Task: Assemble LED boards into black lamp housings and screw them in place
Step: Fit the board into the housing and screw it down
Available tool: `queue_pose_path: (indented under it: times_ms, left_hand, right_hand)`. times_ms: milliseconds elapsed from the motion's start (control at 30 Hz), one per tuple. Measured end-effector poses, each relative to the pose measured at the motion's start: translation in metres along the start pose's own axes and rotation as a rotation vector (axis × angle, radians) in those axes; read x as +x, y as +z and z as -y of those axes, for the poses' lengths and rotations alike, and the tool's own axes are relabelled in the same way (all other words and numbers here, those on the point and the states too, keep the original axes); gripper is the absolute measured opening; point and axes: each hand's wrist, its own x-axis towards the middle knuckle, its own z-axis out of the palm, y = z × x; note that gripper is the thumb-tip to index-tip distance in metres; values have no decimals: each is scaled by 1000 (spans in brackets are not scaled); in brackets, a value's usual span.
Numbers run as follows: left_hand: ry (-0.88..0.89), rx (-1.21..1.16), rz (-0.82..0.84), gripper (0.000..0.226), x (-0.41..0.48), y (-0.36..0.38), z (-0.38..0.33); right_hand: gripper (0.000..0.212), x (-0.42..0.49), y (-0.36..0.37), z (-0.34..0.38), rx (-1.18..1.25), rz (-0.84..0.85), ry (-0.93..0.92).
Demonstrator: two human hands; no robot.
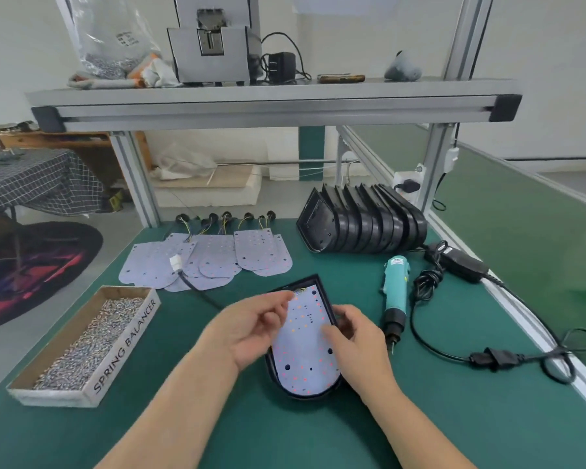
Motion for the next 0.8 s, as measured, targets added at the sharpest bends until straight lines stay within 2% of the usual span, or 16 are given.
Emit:
queue_pose_path:
  times_ms: [33, 100, 167, 200, 267, 300, 400, 467, 500, 600, 633, 667, 733, 800]
  left_hand:
    - [-14, 4, 2, 6, 6, 12, 11]
    - [0, -14, -30, 10, 17, 23, 23]
    - [25, -25, -63, 12, 24, 24, 26]
    - [35, -19, -73, 12, 26, 23, 27]
    - [41, -5, -88, 9, 24, 21, 28]
    - [34, 1, -91, 8, 23, 21, 28]
    - [13, 7, -84, 8, 22, 23, 30]
    - [10, -18, -70, 9, 23, 23, 29]
    - [9, -35, -61, 10, 23, 23, 29]
    - [-6, -55, -36, 12, 22, 20, 28]
    - [-10, -43, -35, 12, 22, 20, 28]
    - [-13, -27, -39, 12, 22, 19, 28]
    - [-18, 7, -49, 13, 22, 19, 30]
    - [-20, 30, -55, 12, 22, 20, 30]
  right_hand:
    - [18, 1, -5, 3, -46, 0, -32]
    - [42, 13, -24, 7, -157, -138, -124]
    - [36, 41, -55, 9, -336, -303, -97]
    - [33, 56, -70, 9, -514, -292, 3]
    - [55, 82, -84, 3, -898, -126, 225]
    - [60, 89, -83, 1, -1008, -49, 278]
    - [61, 100, -75, -3, -996, -25, 332]
    - [52, 101, -81, -6, -803, -77, 395]
    - [44, 99, -87, -8, -602, -99, 439]
    - [13, 77, -96, -11, 361, -140, 521]
    - [9, 69, -97, -10, 638, -144, 506]
    - [10, 62, -98, -7, 840, -133, 473]
    - [16, 54, -100, 1, 1070, -41, 380]
    - [40, 55, -99, 12, 1264, 127, 290]
